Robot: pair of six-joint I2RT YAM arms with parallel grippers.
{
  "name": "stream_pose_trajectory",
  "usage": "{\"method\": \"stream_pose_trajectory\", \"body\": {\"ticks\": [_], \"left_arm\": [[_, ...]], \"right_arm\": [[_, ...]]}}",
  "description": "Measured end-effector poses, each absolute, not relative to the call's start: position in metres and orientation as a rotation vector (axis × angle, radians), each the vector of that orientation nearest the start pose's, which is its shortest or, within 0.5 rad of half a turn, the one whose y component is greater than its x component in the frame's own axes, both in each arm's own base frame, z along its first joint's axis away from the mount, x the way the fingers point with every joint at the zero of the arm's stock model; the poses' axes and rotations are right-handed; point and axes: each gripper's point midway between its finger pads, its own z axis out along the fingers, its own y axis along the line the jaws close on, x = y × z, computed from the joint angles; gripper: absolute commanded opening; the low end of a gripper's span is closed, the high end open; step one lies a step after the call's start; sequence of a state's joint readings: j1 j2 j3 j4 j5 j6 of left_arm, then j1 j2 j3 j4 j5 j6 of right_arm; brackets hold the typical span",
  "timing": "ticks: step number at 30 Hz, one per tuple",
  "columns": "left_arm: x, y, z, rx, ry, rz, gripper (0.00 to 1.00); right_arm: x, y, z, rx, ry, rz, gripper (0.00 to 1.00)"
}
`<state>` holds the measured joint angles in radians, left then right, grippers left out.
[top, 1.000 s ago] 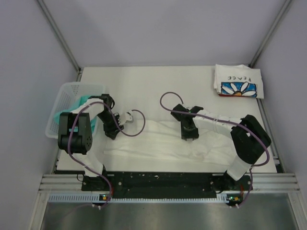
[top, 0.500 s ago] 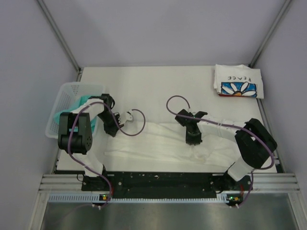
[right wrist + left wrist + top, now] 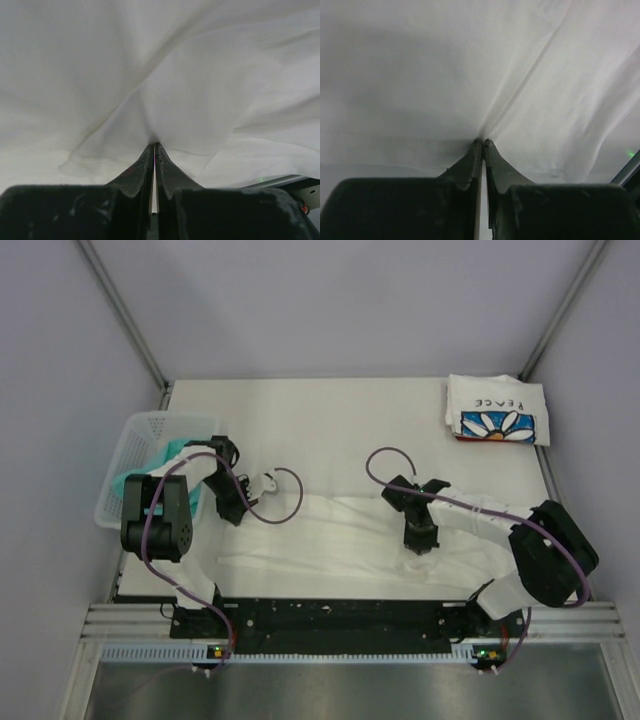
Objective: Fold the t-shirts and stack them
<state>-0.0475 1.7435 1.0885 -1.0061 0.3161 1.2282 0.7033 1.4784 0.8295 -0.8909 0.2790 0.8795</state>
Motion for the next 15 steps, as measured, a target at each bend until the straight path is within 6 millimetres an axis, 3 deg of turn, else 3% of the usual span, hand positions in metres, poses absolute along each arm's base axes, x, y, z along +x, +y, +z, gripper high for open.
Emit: {"method": "stream_pose_trajectory", "body": {"ticks": [7, 12, 15], "left_arm": [[0.258, -0.03, 0.021, 1.771, 2.426, -0.473, 0.08], [0.258, -0.03, 0.021, 1.771, 2.426, -0.474, 0.08], [0.258, -0.03, 0.021, 1.771, 2.426, -0.474, 0.08]], "right_arm": [[0.169, 0.12, 0.031, 0.343, 2.887, -0.144, 0.19], [0.181, 0.138, 0.053, 0.336, 2.811, 0.051, 0.35], [0.186, 0.147, 0.059, 0.308, 2.793, 0.09, 0.37]]}}
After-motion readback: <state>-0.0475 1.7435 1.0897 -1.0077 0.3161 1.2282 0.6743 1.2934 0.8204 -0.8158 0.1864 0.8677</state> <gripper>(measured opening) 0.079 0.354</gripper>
